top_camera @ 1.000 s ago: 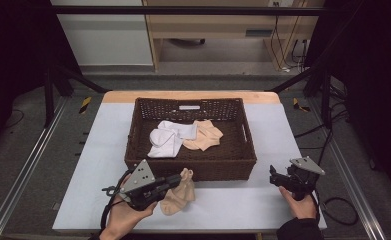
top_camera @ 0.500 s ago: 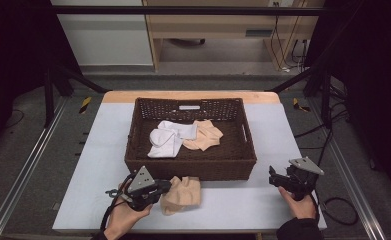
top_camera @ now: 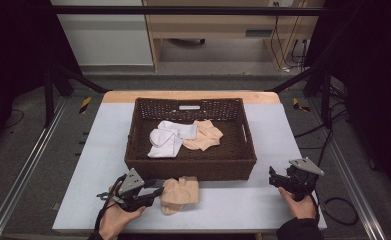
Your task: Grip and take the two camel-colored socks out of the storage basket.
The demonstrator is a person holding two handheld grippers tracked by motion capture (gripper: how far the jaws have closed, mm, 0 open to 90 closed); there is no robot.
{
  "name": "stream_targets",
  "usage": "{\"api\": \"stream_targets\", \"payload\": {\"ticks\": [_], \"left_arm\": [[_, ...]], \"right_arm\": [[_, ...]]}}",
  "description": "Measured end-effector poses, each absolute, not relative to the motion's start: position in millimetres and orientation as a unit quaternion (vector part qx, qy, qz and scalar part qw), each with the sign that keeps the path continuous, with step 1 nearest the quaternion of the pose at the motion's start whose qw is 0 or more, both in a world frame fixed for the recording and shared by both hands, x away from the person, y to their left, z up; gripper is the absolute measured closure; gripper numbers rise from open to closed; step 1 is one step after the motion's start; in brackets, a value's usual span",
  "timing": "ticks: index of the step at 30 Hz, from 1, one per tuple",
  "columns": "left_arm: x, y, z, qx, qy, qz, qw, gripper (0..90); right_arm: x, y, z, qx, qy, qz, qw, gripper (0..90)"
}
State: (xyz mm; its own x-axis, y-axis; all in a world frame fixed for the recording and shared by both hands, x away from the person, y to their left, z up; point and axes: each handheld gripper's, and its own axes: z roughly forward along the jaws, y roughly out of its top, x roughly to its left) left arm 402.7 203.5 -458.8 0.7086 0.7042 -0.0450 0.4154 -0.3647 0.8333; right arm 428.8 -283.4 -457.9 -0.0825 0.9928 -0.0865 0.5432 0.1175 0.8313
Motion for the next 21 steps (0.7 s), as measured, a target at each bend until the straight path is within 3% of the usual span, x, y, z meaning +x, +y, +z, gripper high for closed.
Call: {"api": "stream_targets", "payload": {"ticks": [5, 21], "left_arm": [[401.1, 227.5, -465.1, 0.796, 0.372, 0.178, 0.443, 44.6], [405.9, 280.2, -471.2, 0.752, 0.445, 0.237, 0.424, 35.5]], "right_arm": [[428.7, -283.7, -457.7, 0.583, 0.660, 0.323, 0.347, 4.9], [428.0, -283.7, -458.4, 0.582, 0.662, 0.323, 0.343, 4.6]]}}
